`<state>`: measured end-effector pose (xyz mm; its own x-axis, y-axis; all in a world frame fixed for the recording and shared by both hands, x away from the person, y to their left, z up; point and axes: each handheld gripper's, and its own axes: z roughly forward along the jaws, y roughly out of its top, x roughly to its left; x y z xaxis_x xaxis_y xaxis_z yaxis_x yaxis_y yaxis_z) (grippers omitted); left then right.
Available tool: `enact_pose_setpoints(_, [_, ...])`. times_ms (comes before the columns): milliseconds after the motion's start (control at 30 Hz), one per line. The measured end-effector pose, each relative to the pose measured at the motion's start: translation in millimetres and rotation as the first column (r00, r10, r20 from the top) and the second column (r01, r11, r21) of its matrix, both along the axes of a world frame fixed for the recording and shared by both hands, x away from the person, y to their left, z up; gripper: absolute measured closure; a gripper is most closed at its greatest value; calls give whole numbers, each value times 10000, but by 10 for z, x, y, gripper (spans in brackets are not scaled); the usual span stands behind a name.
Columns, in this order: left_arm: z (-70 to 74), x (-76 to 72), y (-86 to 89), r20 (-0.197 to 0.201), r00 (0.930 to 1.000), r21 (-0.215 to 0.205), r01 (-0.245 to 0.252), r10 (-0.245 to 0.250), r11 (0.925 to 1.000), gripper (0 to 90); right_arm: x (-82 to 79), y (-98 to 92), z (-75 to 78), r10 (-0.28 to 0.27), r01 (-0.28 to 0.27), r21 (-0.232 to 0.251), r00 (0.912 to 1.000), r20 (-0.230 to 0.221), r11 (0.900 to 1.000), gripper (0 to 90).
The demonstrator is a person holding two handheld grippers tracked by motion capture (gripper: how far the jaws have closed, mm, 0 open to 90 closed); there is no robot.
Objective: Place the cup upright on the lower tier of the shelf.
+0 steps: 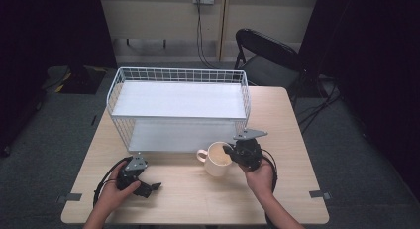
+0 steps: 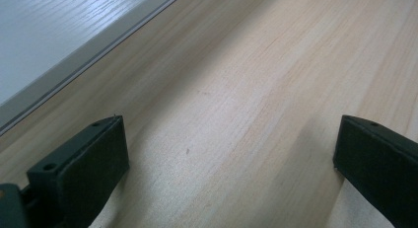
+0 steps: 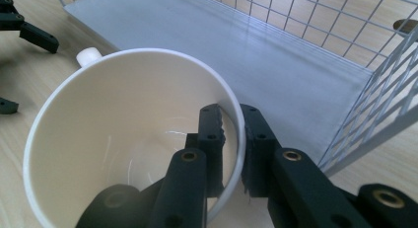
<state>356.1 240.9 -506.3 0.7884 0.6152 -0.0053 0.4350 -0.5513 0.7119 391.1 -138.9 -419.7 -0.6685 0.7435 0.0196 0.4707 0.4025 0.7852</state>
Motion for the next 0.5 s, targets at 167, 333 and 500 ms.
enact_pose_setpoints(167, [1,1,2,0,10000,25,18,-18,10000,0,16,58,12,-142,143,-40,9997,206,9999,816])
enact_pose_setpoints(333, [3,1,3,-16,10000,43,27,-27,10000,0,39,104,15,-254,258,-128,9992,309,9996,816])
enact_pose_setpoints(500, [1,0,1,-1,10000,10,5,-5,10000,0,94,120,5,-540,546,-127,9978,387,9984,816])
